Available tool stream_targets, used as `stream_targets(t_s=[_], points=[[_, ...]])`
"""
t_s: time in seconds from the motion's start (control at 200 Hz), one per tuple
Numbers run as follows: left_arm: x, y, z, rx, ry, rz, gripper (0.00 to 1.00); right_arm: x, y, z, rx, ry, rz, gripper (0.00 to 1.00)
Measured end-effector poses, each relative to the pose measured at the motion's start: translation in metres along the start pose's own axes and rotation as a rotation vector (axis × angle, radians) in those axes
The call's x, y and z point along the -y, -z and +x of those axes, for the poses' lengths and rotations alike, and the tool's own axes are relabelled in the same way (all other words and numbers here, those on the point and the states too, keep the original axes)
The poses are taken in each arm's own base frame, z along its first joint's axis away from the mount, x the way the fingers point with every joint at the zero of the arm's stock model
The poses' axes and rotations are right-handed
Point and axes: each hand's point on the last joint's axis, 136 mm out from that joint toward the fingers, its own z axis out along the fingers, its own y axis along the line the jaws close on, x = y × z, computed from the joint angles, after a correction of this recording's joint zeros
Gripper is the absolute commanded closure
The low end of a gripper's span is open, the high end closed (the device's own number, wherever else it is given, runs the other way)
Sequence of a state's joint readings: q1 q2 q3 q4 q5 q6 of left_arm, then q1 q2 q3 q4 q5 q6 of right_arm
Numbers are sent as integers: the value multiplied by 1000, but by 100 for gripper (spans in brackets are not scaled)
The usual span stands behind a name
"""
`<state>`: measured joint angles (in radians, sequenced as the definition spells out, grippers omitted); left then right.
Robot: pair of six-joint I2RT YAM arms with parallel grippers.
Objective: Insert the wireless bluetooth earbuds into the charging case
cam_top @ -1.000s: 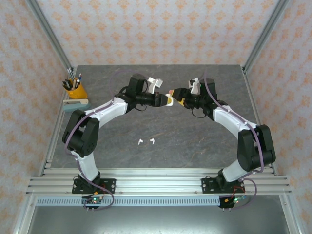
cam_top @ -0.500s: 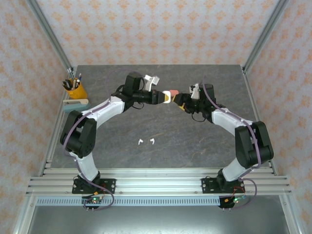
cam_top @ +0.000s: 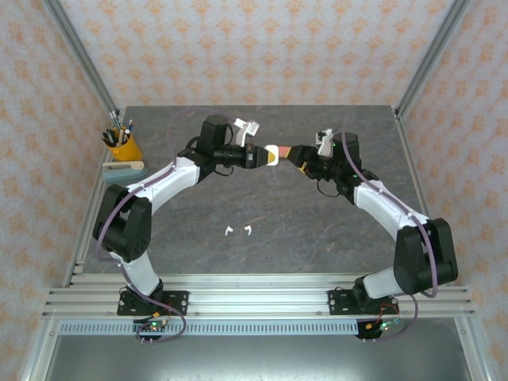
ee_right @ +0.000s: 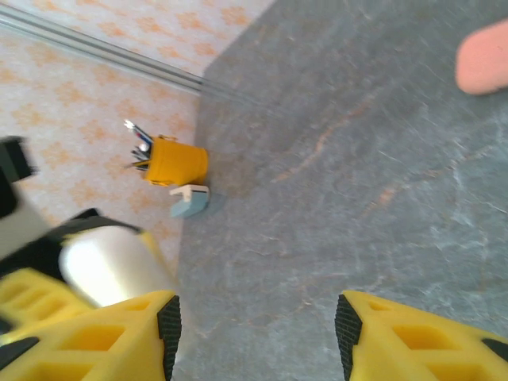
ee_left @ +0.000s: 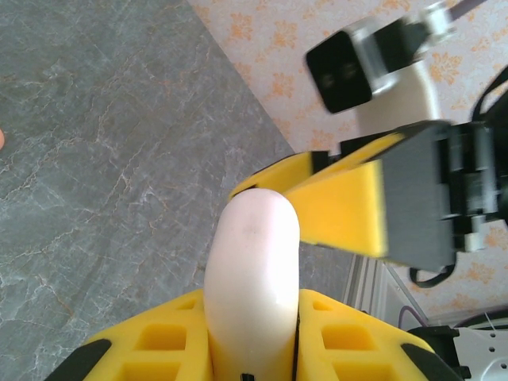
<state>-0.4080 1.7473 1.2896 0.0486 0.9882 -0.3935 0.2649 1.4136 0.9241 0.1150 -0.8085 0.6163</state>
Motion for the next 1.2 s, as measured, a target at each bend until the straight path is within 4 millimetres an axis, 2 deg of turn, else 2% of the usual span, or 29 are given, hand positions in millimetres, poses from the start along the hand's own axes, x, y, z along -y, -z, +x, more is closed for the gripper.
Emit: stream_targets(t_s=[0.185,0.37,0.565,0.786,0.941,1.116,1.201], points=[[-3,-1,1,-4,5,-2,100,-23,4,-11,23,24,-41,44],[-3,-2,2,-5,7,-3,100,-40,-6,-5,-5,44,-73,44],[-4,-2,2,-4,8,-6,100,-26,-27,10,-60,8,-49,46],[-11,0,4,-9,28,-30,100,-19,-34,9,-58,10,-42,48],[-15,0,6,-14,41,-49,100,-2,-36,8,-44,-3,-25,49],[2,9,-3,9,7,-21,100,57,-42,17,-54,-93,104,50],[10,12,-7,20,-10,-7,100,69,-41,21,-64,-117,134,50]])
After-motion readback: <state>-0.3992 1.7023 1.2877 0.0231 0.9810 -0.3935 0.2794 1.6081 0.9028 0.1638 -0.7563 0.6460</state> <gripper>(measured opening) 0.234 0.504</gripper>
